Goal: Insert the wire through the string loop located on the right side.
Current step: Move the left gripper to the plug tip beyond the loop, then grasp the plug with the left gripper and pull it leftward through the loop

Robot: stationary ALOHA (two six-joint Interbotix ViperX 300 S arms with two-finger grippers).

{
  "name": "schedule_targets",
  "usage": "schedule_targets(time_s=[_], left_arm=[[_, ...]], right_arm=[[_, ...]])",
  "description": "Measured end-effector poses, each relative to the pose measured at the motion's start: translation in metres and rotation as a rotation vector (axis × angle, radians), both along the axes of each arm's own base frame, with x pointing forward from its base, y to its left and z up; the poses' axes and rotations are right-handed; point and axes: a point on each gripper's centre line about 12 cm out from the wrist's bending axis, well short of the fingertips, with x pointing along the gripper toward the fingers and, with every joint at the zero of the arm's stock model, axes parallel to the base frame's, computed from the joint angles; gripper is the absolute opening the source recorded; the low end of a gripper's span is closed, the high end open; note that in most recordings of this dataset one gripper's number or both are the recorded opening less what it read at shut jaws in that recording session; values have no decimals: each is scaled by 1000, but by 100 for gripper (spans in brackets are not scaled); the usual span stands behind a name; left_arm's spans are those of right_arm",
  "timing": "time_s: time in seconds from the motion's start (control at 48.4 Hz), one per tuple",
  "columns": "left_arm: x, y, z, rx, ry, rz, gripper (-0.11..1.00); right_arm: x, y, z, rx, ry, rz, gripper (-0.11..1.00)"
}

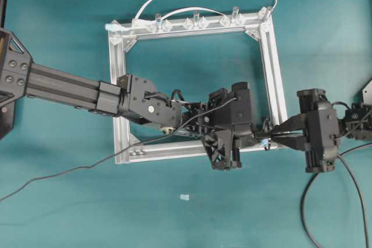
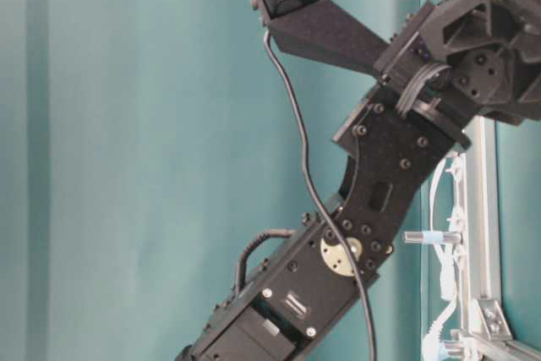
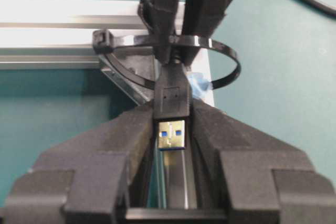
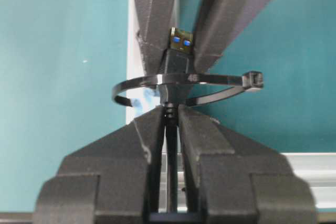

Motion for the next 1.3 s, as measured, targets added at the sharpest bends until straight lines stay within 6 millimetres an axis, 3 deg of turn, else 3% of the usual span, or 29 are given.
schedule_targets(time_s=[0.476, 0.538, 0.744, 0.786, 1.055, 1.303], left_arm=[[0, 0, 0, -1, 0, 1, 20], [0, 0, -1, -1, 2, 1, 20], [0, -1, 0, -1, 0, -1, 20], [0, -1, 0, -1, 0, -1, 20], [-2, -1, 3, -1, 15, -2, 20], [-23, -7, 14, 1, 43, -18, 20]], right_arm=[[-1, 1, -1, 8, 15, 4, 12], [-1, 1, -2, 10, 19, 5, 23], [-2, 1, -2, 13, 22, 5, 83], [-2, 2, -3, 12, 24, 7, 88], [-9, -1, -1, 16, 14, 7, 87], [-9, -1, 2, 20, 4, 7, 87]])
